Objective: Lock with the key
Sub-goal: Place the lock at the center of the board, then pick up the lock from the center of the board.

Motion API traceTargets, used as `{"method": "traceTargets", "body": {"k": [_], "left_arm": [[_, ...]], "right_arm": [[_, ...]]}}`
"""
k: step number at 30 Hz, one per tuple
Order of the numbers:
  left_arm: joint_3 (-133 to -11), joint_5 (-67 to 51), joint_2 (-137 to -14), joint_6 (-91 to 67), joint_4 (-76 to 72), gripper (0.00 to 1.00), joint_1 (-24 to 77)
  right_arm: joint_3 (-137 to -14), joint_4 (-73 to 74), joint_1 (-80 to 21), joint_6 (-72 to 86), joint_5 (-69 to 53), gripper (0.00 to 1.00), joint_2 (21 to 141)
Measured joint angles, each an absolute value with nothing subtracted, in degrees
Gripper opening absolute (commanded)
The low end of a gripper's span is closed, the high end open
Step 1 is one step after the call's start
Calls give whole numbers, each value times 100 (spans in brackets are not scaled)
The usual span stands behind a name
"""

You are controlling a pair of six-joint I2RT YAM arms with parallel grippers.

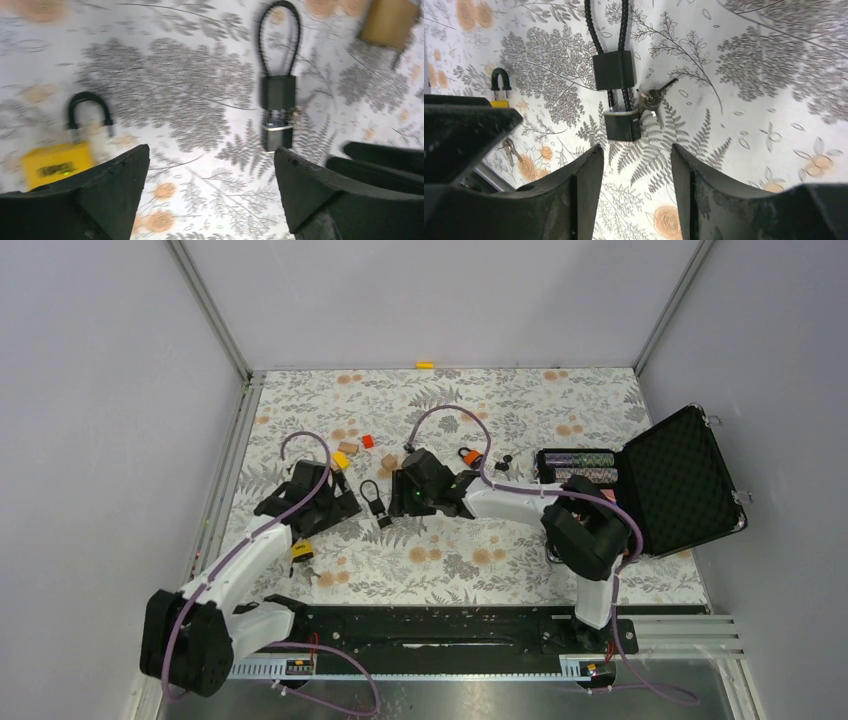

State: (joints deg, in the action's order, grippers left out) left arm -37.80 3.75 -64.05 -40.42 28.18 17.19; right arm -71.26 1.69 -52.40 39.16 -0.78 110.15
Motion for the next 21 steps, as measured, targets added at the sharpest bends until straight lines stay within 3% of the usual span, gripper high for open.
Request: {"method": "traceTargets", "body": {"k": [10,18,21], "left_arm": [[-3653,1946,-5474,-4584,4042,99,1415],[-3489,2082,-6445,-4982,4165,98,799],[-3406,1986,-6838,-5107,4121,89,753]], "right_arm": [[-5940,401,-4987,3837,261,69,9212],[-5273,331,-4904,3896,104,68,8700],[-5192,311,-4899,3931,54,68,8619]]}}
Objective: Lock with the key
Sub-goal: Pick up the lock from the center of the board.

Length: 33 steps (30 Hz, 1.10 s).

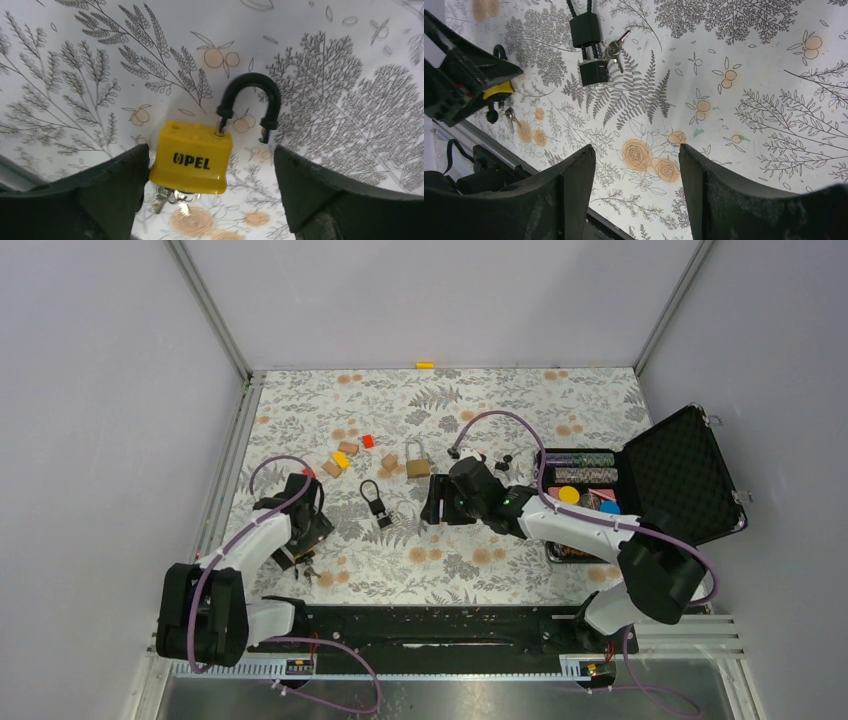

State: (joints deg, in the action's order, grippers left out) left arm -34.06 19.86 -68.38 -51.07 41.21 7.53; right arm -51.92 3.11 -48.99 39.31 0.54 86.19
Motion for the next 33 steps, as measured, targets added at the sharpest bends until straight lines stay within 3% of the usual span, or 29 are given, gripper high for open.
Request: {"method": "traceTargets", "body": {"k": [6,9,11,16,28,33], "left_arm": [[-3089,1782,-6689,-5312,3809,65,904],[-2932,1846,-6434,-5345,3785,62,1175],[-2908,1839,-6381,-5417,3780,63,1291],[-2954,1968,-6436,-5695,3774,84,1361],[-2926,2300,-6294,-6853,3931,90,1280],[-2919,2469,-6263,-7297,4143,88,1105]], "right_arm": [[-5153,174,-4818,3983,-104,67,8405],[-5122,32,-4748,4034,-165,66,8401],[-5094,-21,-4716,4064,-252,65,8401],[-5059,-95,-4703,4121,-379,65,8401],[-5009,-169,-4598,4141,-556,65,8401],[-4982,-209,-4508,4141,-576,64,8401]]}}
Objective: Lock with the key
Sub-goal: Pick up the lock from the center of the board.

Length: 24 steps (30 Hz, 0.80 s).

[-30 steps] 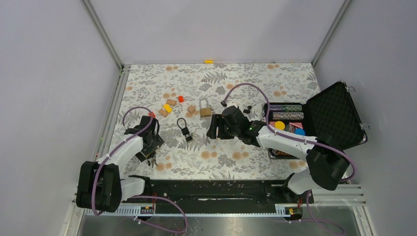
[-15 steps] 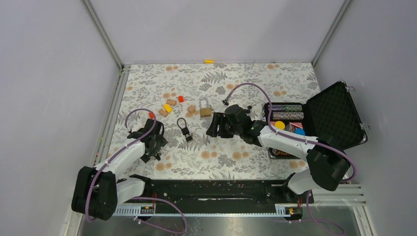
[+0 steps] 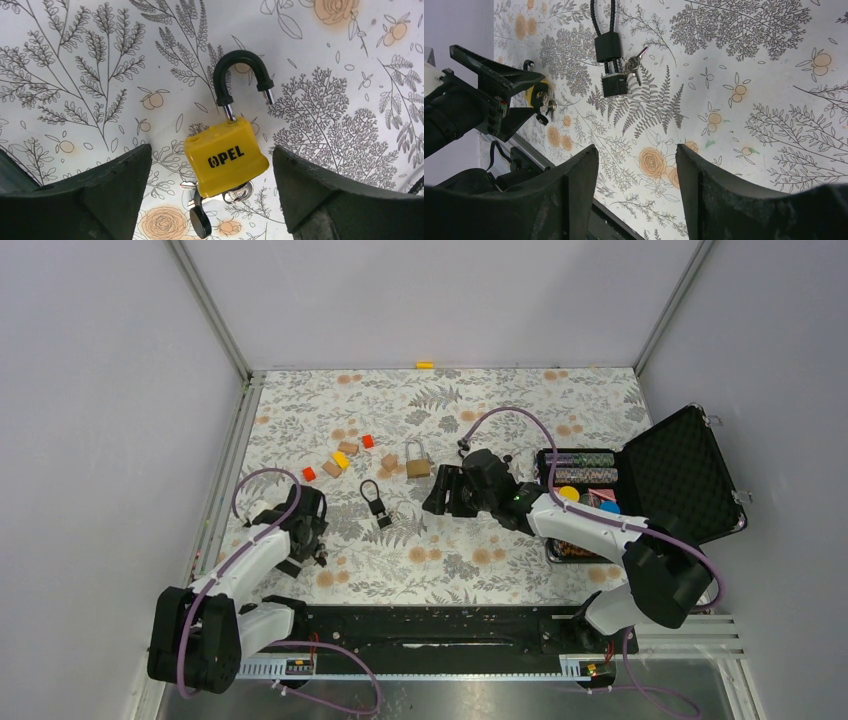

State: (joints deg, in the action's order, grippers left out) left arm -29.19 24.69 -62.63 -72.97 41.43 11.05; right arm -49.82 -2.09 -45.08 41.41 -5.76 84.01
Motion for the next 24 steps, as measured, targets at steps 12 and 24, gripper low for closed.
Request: {"method": "traceTargets", "body": {"k": [12,24], "left_arm": [[-2950,2567,-6394,-7518,4182,9,1007],[-3109,1909,-5301,-6082,4058,0,1619]], "right_arm": [[-4980,-224,-4294,4141,-725,65,8401],[-4930,-279,-4287,4045,-1177,69,8162]]}}
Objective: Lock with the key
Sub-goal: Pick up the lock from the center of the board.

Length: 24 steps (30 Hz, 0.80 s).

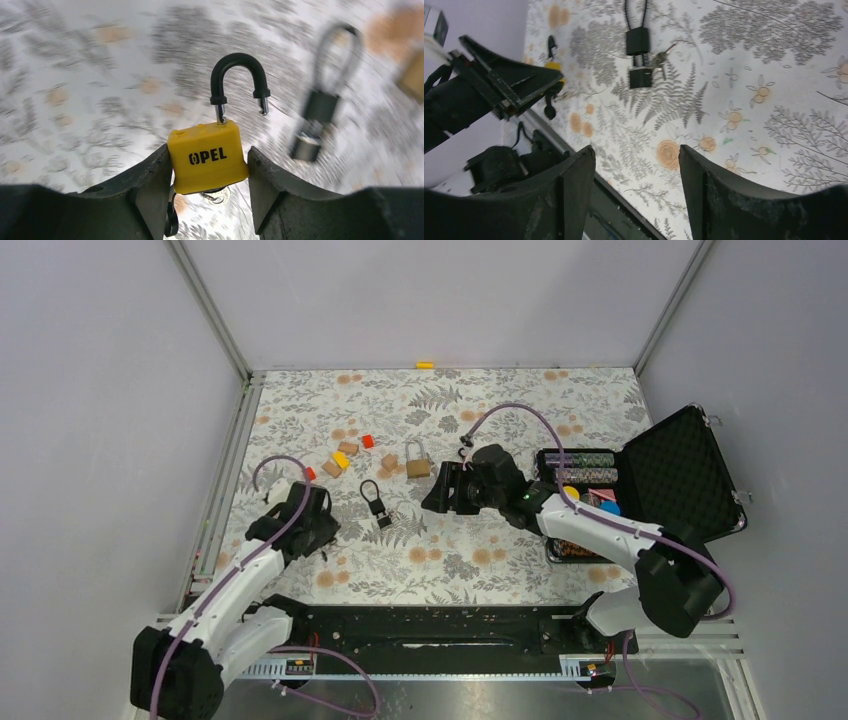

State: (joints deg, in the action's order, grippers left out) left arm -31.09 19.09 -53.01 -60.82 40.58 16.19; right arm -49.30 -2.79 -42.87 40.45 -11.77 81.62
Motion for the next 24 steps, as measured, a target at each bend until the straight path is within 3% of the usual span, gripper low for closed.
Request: {"method": "traceTargets", "body": {"k": [10,18,24], "left_arm": [[-4075,950,-4932,-3885,2965,0,3341],[-4565,-987,-4917,-2668,2272,0,3597],[-4945,-1994,-4906,-2174,2115,0,3632]], "right_arm": [[-4930,-425,-4278,3704,-1883,71,6958],[-5072,-423,-4278,3223,-2078,71,6206],[-5811,228,-4274,2906,-2174,63,6335]]}}
